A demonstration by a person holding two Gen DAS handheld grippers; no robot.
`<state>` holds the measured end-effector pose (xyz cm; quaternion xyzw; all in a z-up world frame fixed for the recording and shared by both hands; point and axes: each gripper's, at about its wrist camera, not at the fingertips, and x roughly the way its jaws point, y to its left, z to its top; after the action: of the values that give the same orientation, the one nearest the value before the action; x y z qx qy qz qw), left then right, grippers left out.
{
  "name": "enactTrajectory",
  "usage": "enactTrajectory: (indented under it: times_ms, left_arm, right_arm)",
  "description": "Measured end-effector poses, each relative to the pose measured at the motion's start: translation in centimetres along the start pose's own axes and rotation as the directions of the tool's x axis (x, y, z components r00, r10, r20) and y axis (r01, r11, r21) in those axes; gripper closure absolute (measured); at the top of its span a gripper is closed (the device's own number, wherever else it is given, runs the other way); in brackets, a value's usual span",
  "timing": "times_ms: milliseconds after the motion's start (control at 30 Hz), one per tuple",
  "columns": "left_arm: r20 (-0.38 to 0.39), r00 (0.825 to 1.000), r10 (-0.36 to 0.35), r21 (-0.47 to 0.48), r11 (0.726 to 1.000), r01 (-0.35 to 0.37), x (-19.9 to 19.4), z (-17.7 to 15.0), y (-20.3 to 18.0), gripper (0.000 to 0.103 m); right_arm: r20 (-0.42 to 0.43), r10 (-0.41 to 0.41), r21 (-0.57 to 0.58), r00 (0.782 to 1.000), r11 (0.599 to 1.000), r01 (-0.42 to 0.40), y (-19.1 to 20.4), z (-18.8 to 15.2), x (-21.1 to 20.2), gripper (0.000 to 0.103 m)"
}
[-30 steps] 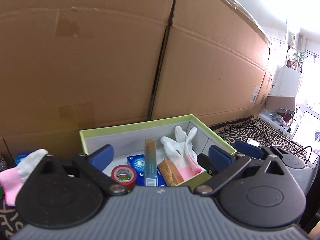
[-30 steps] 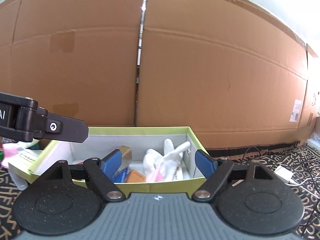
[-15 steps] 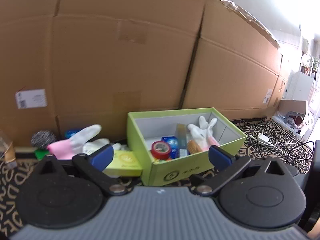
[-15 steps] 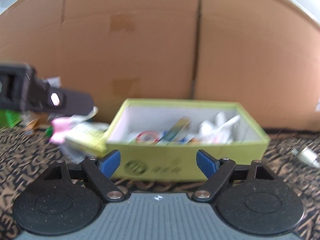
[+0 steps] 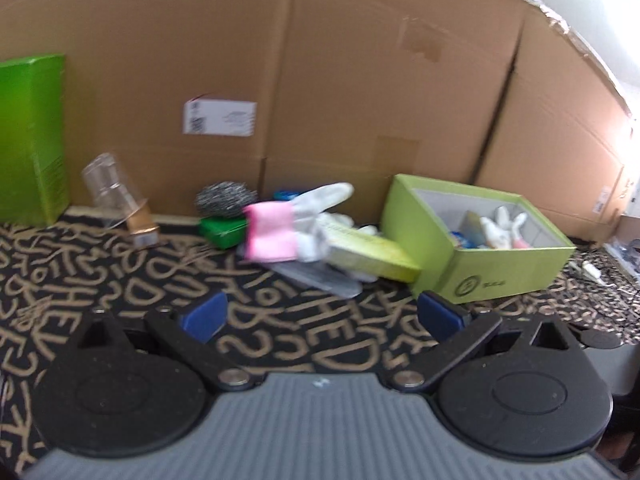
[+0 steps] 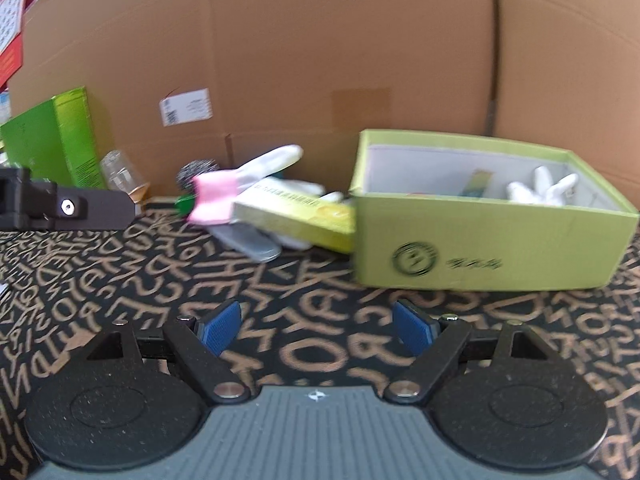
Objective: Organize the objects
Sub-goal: 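Move both tools back toward the pile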
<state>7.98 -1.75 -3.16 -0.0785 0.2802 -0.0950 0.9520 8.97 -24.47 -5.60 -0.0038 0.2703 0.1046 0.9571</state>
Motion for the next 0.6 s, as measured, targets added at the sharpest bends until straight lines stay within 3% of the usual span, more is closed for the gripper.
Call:
enactTrajectory:
  times_ms: [300, 467, 600]
  left_arm:
    - [-0.048, 0.996, 0.070, -0.103, 0.992, -0.074, 0.8, -1.0, 5.3, 0.000]
    - [-0.036, 0.997, 0.069, -0.102, 0.992, -0.073, 0.9, -0.5, 6.5, 0.000]
    - [-0.036, 0.997, 0.067, -0.089, 0.994, -0.070, 1.2, 0.2, 7.1, 0.000]
  right_arm:
    - [-0.035, 0.072, -0.048, 0.997, 0.996, -0.073, 4.0, 0.3, 2.9, 0.017]
    - [0.050, 0.010, -0.153, 0.999, 0.988, -0.002, 6.2, 2.5, 4.7, 0.017]
    - [0.118, -0.055, -0.309, 0.991, 0.947, 0.090, 8.0, 3.7, 7.7, 0.023]
